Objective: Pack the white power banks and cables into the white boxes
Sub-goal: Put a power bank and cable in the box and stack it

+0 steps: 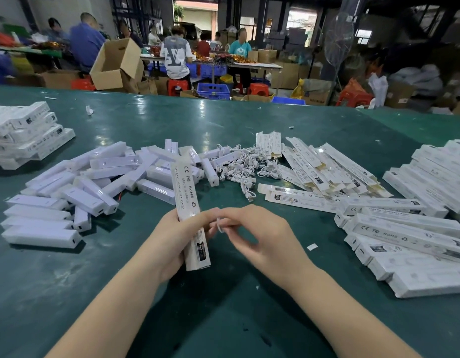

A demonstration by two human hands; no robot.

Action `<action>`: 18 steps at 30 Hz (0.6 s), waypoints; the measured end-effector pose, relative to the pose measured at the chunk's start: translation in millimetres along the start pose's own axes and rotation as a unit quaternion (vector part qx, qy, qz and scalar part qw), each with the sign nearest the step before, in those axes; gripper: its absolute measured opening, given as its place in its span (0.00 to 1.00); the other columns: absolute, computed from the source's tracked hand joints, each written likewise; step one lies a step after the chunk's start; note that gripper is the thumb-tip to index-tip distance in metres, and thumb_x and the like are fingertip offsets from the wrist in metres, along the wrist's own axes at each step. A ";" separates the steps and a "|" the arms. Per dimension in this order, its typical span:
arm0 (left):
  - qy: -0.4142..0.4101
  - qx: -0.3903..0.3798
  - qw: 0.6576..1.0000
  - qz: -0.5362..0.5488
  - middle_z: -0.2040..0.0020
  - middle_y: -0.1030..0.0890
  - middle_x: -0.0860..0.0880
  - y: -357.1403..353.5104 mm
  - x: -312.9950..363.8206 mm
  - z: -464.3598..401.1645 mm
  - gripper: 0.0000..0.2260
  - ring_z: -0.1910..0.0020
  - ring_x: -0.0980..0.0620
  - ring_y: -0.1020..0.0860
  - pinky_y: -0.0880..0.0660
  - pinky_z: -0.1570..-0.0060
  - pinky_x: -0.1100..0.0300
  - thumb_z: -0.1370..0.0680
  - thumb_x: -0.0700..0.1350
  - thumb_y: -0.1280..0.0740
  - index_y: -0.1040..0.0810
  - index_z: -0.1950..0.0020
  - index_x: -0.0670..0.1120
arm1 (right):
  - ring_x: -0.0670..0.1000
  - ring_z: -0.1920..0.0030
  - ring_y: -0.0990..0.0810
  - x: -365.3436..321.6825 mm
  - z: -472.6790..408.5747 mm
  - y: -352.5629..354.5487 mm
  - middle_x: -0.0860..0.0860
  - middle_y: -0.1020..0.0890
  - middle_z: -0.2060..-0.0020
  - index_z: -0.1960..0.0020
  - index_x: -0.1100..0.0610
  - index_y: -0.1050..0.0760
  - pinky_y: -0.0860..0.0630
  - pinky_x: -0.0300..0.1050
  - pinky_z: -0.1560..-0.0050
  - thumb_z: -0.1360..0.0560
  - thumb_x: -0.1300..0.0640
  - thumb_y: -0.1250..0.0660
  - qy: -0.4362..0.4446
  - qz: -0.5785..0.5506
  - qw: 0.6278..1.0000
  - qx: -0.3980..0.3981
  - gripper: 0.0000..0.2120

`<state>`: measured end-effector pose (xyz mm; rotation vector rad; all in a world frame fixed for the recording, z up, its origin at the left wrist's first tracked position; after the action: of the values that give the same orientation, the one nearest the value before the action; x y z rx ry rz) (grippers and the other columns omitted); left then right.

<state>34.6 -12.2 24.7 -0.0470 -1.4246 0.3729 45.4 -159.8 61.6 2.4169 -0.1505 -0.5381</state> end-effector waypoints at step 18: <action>-0.027 -0.014 0.998 -0.054 0.69 0.24 0.49 0.9 -2.0 -2.1 0.12 0.68 0.54 0.24 0.25 0.63 0.61 0.27 0.36 0.28 0.27 0.66 0.46 | 0.45 0.55 0.18 18.3 4.0 -9.1 0.48 0.20 0.51 0.42 0.56 0.22 0.21 0.35 0.52 0.31 0.65 0.23 -0.168 -0.115 0.979 0.012 0.19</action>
<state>36.2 -11.5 22.3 0.0168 -1.4792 0.2664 60.1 -159.4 46.9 2.3621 -0.0196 -1.0539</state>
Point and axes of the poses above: each hand's wrist, its own z-axis away from the middle knuckle, its own y-axis out of the back of the hand, x = y × z, the point moved 5 cm from there along -z, towards the middle knuckle
